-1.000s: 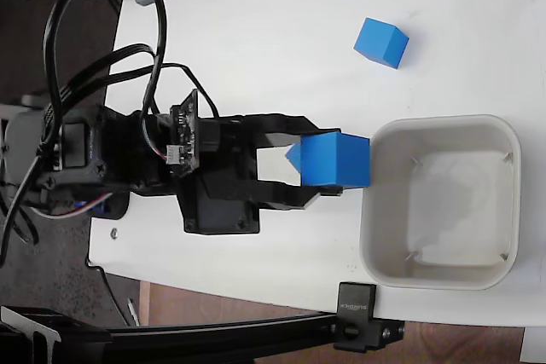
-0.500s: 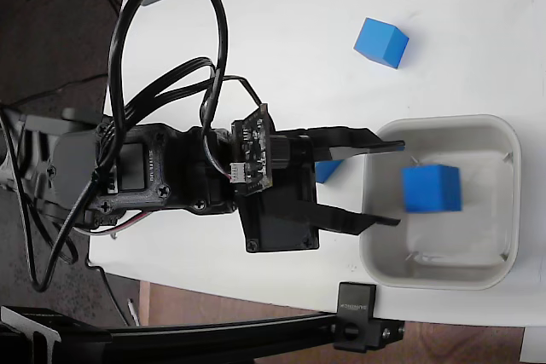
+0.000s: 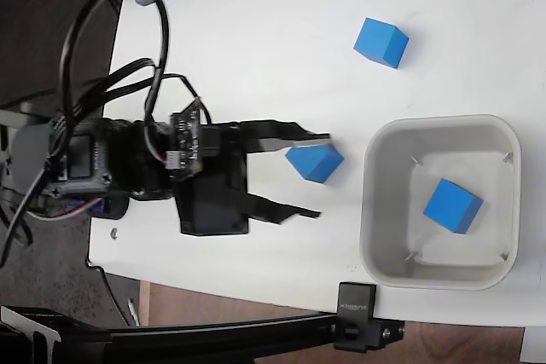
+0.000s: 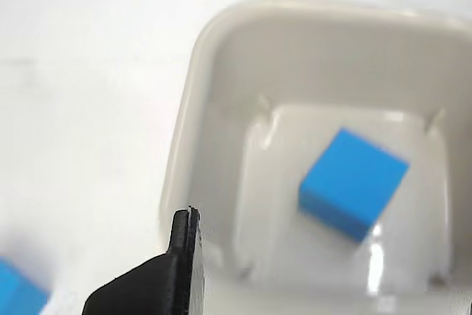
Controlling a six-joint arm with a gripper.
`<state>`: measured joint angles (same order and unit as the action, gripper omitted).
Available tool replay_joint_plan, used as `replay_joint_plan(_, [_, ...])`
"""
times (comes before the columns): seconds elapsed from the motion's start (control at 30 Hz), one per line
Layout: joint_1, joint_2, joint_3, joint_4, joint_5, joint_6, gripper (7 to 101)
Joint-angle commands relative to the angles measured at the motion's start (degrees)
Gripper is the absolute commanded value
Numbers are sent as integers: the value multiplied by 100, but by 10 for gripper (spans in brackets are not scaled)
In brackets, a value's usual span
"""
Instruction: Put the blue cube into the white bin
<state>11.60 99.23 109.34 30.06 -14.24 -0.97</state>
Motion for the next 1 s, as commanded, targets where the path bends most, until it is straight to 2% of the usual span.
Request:
replay_joint_plan(0.03, [-167, 1881, 1696, 202, 501, 18, 1003])
replay_joint_plan(0.2, [-404, 3981, 3683, 527, 844, 193, 1003])
replay_joint_plan(0.3, [-589, 4896, 4307, 958, 1178, 246, 1003])
replay_joint_plan(0.57, [-1213, 7585, 6108, 1433, 1960, 615, 1003])
replay_joint_plan(0.63, [-1512, 7427, 6196, 1310, 2241, 624, 1003])
replay_joint_plan(0.73, [-1951, 7576, 6223, 1415, 2619, 677, 1003])
replay_joint_plan(0.8, [-1951, 7576, 6223, 1406, 2584, 659, 978])
replay_joint_plan(1.0, [-1679, 7576, 6223, 1406, 2259, 571, 1000])
